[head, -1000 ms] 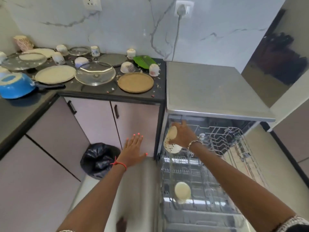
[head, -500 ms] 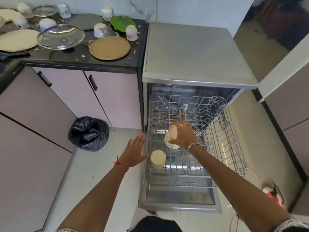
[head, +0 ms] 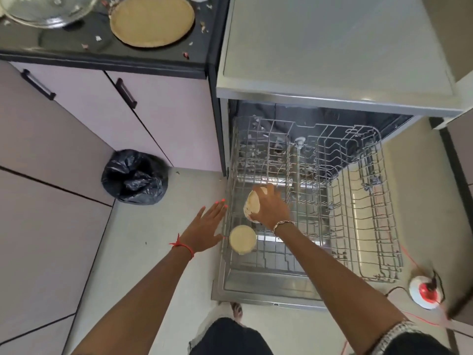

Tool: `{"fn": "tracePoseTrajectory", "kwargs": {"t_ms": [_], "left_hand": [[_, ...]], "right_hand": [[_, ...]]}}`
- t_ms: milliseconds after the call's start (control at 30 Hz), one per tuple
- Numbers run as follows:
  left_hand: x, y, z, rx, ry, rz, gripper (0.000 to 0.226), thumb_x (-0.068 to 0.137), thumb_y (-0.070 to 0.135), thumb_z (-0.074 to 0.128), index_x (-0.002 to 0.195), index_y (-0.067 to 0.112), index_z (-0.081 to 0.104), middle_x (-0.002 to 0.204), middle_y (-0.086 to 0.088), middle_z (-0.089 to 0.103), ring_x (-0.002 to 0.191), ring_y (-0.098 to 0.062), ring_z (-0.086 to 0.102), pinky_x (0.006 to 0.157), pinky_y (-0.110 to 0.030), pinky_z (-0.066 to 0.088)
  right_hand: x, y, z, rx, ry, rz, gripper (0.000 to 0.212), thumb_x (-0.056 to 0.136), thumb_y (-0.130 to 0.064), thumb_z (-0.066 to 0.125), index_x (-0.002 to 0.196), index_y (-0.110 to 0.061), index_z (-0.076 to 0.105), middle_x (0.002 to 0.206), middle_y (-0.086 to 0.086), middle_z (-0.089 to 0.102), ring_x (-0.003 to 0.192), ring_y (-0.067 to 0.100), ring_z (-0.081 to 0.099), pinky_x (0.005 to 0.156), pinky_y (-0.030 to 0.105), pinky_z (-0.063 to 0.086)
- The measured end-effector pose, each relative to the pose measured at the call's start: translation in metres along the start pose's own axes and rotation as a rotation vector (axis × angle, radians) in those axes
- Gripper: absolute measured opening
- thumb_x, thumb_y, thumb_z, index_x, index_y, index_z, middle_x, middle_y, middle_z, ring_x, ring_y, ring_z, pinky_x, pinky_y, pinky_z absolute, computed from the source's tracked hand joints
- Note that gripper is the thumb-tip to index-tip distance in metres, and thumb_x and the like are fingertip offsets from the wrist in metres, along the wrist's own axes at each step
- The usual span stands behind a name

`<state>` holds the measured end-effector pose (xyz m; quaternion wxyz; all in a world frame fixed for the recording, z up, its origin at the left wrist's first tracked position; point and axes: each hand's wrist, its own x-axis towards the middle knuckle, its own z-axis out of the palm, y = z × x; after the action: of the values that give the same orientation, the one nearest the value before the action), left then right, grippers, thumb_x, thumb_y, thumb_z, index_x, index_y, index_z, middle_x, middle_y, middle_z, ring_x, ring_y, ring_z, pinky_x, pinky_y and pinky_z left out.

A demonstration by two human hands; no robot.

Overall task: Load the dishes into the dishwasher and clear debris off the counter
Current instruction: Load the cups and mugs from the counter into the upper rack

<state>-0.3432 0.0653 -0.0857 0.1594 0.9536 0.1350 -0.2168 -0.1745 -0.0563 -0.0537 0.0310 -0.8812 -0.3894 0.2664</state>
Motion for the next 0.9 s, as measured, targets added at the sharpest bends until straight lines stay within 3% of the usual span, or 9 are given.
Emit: {"fn": "tracePoseTrajectory", "kwargs": {"t_ms": [167, 533, 800, 900], "left_hand": [[0.02, -0.015, 0.007, -0.033, -0.028, 0.043, 0.083, 0.093, 0.034, 0.049, 0.148, 0.014, -0.01, 0.148, 0.003, -0.026, 0.134, -0.009, -0.023, 0.115, -0.034, -0.006], [0.028, -0.025, 0.015, -0.108, -0.045, 0.079, 0.087, 0.093, 0.035, 0.052, 0.138, 0.019, -0.021, 0.146, 0.008, -0.029, 0.135, -0.006, -0.021, 0.11, -0.027, -0.01], [0.026, -0.018, 0.022, -0.133, -0.017, 0.046, 0.087, 0.093, 0.031, 0.051, 0.14, 0.018, -0.02, 0.149, 0.009, -0.026, 0.137, -0.005, -0.018, 0.112, -0.03, -0.005], [0.024, -0.015, 0.02, -0.115, -0.025, 0.028, 0.086, 0.093, 0.031, 0.051, 0.138, 0.018, -0.022, 0.147, 0.01, -0.028, 0.135, -0.005, -0.02, 0.112, -0.033, -0.005]], "right_hand": [[0.027, -0.004, 0.025, -0.066, -0.054, -0.072, 0.077, 0.076, -0.037, 0.071, 0.139, -0.022, 0.03, 0.143, 0.016, 0.023, 0.127, 0.036, 0.034, 0.09, 0.043, 0.048], [0.049, -0.008, 0.063, -0.151, -0.162, -0.155, 0.074, 0.082, -0.032, 0.065, 0.142, -0.023, 0.024, 0.146, 0.014, 0.019, 0.132, 0.037, 0.024, 0.085, 0.044, 0.049], [0.044, -0.006, 0.072, -0.034, -0.137, -0.14, 0.075, 0.086, -0.042, 0.057, 0.146, -0.019, 0.019, 0.15, 0.011, 0.015, 0.134, 0.036, 0.021, 0.091, 0.044, 0.047], [0.038, -0.002, 0.072, 0.022, -0.133, -0.144, 0.078, 0.085, -0.037, 0.058, 0.146, -0.012, 0.016, 0.15, 0.009, 0.016, 0.133, 0.034, 0.023, 0.092, 0.041, 0.046]]}}
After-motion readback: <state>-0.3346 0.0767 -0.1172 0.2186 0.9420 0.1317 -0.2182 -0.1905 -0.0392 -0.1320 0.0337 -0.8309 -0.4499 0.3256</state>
